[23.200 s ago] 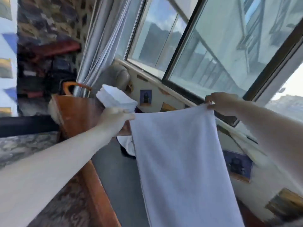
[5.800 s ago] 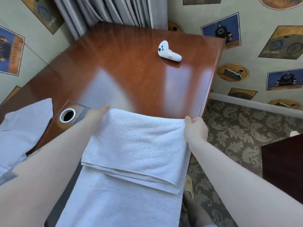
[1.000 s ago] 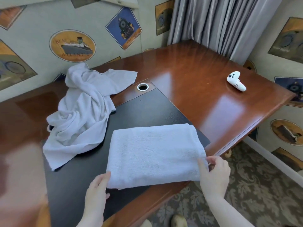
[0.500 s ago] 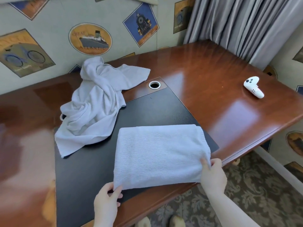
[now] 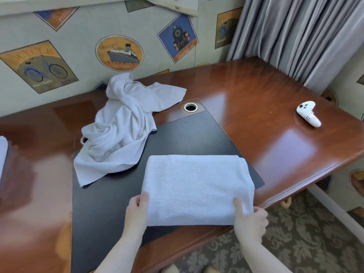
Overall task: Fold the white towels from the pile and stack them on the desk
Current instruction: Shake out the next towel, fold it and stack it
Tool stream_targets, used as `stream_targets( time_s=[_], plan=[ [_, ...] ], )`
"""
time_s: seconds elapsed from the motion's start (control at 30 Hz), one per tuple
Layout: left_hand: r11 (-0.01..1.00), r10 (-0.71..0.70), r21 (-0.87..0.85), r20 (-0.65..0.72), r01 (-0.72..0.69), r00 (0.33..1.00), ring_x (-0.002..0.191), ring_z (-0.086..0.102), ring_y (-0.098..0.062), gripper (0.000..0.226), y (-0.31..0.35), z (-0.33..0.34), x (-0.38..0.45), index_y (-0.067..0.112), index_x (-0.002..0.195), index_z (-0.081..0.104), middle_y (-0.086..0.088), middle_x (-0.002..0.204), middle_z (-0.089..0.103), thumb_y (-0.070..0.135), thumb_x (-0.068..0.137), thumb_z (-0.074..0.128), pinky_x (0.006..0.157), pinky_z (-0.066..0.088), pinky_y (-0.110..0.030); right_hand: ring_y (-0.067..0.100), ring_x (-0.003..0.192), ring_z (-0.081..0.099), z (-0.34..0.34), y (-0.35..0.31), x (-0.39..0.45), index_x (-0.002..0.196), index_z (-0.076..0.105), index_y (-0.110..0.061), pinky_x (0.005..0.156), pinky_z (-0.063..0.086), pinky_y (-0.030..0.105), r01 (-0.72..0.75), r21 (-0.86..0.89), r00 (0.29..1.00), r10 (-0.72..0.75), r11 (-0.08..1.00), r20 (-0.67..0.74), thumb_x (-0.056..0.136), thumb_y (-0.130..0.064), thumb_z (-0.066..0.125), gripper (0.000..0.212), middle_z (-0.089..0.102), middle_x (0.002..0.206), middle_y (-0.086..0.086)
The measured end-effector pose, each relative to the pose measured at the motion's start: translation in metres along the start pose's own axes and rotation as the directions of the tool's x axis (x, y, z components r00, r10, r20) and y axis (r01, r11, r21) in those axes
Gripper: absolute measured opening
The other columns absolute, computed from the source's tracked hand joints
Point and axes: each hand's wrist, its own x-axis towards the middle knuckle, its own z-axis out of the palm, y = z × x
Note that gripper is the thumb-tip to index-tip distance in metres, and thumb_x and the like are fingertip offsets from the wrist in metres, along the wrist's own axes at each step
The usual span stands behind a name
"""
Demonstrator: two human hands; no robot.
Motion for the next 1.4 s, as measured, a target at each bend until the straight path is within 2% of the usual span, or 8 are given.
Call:
stream_targets(
  time_s=[0.13,0.23,0.37,0.5,0.6,0.7,1.03,1.4],
  plan=[
    [0.983,0.059,0.178,-0.121,-0.037,0.991,0.093,0.049,-0.028,0.037,-0.02,0.02,-0.003,0.003,0.113,0.056,-0.018,0.117,0.05,0.034,0.1,0.043,0.084,0.042,-0.04,0.032,0.097,0.051,-0.006,-0.002,0.001,0.126,0.044,-0.002,0.08,0.044,0.042,-0.177,0.222,0.983,0.161,0.959,0.086,0.08,-0.054,0.071,0.074,0.051,0.117,0.014],
    [0.965,-0.214,-0.155,0.001,0.212,0.977,0.092,0.064,-0.028,0.038,-0.01,0.012,-0.003,0.007,0.108,0.061,-0.012,0.106,0.068,0.041,0.093,0.06,0.076,0.051,-0.037,0.031,0.108,0.057,-0.016,-0.013,0.0,0.133,0.048,-0.002,0.091,0.049,0.041,-0.418,0.476,0.908,0.336,0.774,0.251,0.072,-0.044,0.082,0.081,0.057,0.117,0.009],
    [0.668,-0.325,-0.619,0.256,0.412,0.911,0.063,0.06,-0.013,0.025,-0.005,0.004,-0.019,0.025,0.085,0.07,0.009,0.079,0.07,0.047,0.074,0.073,0.059,0.042,-0.028,0.017,0.094,0.069,-0.021,-0.024,-0.007,0.114,0.064,-0.016,0.074,0.052,0.03,-0.411,0.674,0.903,0.174,0.613,0.392,0.071,-0.028,0.084,0.049,0.074,0.105,-0.001],
    [0.445,-0.28,-0.821,0.251,0.357,0.927,0.108,0.063,-0.024,0.072,-0.024,0.023,-0.041,0.023,0.113,0.071,-0.002,0.11,0.073,0.071,0.06,0.075,0.1,0.043,-0.043,0.022,0.1,0.067,-0.016,-0.022,-0.028,0.118,0.062,-0.025,0.075,0.052,0.032,-0.517,0.729,0.848,0.158,0.448,0.505,0.075,-0.028,0.081,0.047,0.071,0.11,0.0],
    [0.292,-0.204,-0.9,0.273,0.324,0.94,0.113,0.063,-0.029,0.086,-0.021,0.045,-0.058,0.019,0.121,0.065,-0.007,0.113,0.072,0.071,0.054,0.079,0.097,0.048,-0.047,0.02,0.09,0.071,-0.014,-0.026,-0.034,0.107,0.067,-0.023,0.069,0.053,0.03,-0.596,0.706,0.8,0.209,0.382,0.562,0.074,-0.028,0.082,0.037,0.074,0.106,0.001],
    [0.36,-0.237,-0.885,0.22,0.296,0.946,0.108,0.066,-0.022,0.07,-0.008,0.07,-0.065,0.023,0.12,0.062,-0.001,0.106,0.075,0.053,0.06,0.081,0.087,0.052,-0.038,0.022,0.087,0.073,-0.012,-0.037,-0.035,0.104,0.069,-0.023,0.064,0.057,0.035,-0.635,0.707,0.771,0.189,0.313,0.608,0.07,-0.02,0.085,0.038,0.076,0.098,0.002],
    [0.316,-0.316,-0.893,0.221,0.322,0.923,0.098,0.068,-0.034,0.034,0.002,0.063,-0.062,0.019,0.11,0.06,-0.009,0.093,0.076,0.016,0.079,0.073,0.089,0.054,-0.049,0.027,0.099,0.069,-0.003,-0.036,-0.051,0.122,0.062,-0.02,0.079,0.058,0.044,-0.584,0.674,0.794,0.149,0.453,0.589,0.076,-0.005,0.075,0.05,0.072,0.112,0.004],
    [0.128,-0.28,-0.991,0.009,0.047,0.96,0.095,0.068,-0.037,0.042,-0.03,-0.162,-0.07,0.022,0.104,0.058,-0.012,0.082,0.075,0.014,0.069,0.08,0.073,0.059,-0.048,0.023,0.092,0.068,0.082,-0.089,-0.255,0.096,0.063,-0.017,0.072,0.057,0.037,-0.51,0.485,0.727,0.054,0.71,0.685,0.067,-0.006,0.08,0.035,0.07,0.106,0.004]
  ],
)
